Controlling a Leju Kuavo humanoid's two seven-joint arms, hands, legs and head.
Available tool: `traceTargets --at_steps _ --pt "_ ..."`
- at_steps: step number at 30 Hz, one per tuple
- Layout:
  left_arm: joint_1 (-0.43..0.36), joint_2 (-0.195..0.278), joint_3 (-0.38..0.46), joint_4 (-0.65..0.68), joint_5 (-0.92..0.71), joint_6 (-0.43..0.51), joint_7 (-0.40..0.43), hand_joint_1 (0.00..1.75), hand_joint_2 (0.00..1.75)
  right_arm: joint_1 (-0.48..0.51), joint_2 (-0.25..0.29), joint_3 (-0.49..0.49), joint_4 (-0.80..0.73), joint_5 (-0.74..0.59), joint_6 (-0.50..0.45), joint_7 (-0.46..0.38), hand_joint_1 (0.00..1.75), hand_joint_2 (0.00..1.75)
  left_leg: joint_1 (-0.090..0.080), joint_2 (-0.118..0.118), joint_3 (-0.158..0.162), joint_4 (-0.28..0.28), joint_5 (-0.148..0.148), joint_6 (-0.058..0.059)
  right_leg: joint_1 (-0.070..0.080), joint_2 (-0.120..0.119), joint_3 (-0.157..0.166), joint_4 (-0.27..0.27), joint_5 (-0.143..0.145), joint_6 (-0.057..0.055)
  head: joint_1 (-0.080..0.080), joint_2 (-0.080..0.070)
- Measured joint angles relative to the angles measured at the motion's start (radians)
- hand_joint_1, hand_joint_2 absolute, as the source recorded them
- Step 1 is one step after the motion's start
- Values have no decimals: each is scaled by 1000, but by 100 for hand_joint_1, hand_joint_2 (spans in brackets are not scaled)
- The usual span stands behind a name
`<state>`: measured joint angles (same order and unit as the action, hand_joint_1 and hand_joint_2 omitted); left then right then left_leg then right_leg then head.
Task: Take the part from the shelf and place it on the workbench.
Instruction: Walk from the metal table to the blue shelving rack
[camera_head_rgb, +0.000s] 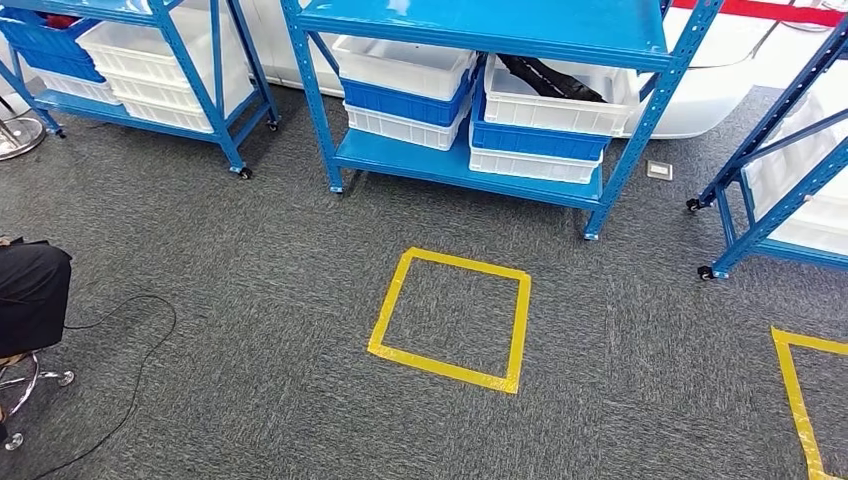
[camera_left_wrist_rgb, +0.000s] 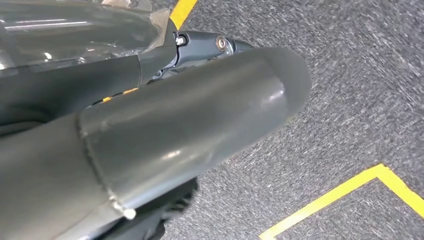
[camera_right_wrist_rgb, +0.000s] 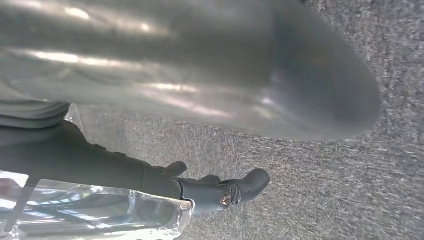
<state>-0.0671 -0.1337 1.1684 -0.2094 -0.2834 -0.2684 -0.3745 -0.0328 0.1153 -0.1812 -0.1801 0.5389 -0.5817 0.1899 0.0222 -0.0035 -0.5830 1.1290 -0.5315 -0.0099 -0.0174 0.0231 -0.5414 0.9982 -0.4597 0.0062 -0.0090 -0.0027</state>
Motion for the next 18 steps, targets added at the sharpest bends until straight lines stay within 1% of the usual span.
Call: traceTargets --at_steps 1,2,3,4,6,10,13,18 --pt "-1 1 0 0 0 2 -3 0 0 -1 0 0 0 -2 -6 -13 0 0 -1 -2 24 -61 29 4 3 4 0 1 -1 2 0 0" --pt "-1 1 -1 0 1 4 -8 0 0 -1 1 0 0 -5 -12 -27 0 0 -3 -4 40 -101 45 7 5 6 -1 1 -1 4 1 0" --pt "-2 1 -1 0 2 6 -13 0 0 -1 1 -1 0 -8 -19 -45 0 0 -4 -5 45 -121 50 8 11 8 -6 3 -4 3 1 0" --pt "-2 0 -1 0 3 7 -18 0 0 0 0 -1 0 -13 -25 -62 0 0 -7 -5 44 -124 51 9 15 8 -10 4 -6 3 2 0" --pt "-1 -1 -1 1 5 7 -28 0 0 0 0 -4 0 -19 -35 -91 0 0 -12 -4 43 -125 53 10 17 8 -15 4 -7 2 2 0" --pt "-2 -1 -1 1 7 8 -42 0 0 -1 0 -13 0 -27 -45 -125 0 0 -20 -5 41 -124 55 19 10 7 -13 0 -1 11 3 0" --pt "-2 -3 -1 1 10 11 -54 0 0 -1 0 -21 0 -33 -48 -153 0 0 -23 -5 37 -123 57 22 7 7 -10 -1 2 16 2 0" --pt "-2 -5 -1 1 12 20 -70 0 0 -1 0 -29 0 -43 -57 -193 0 0 -25 -4 36 -123 57 24 4 7 -12 -1 3 19 2 0"
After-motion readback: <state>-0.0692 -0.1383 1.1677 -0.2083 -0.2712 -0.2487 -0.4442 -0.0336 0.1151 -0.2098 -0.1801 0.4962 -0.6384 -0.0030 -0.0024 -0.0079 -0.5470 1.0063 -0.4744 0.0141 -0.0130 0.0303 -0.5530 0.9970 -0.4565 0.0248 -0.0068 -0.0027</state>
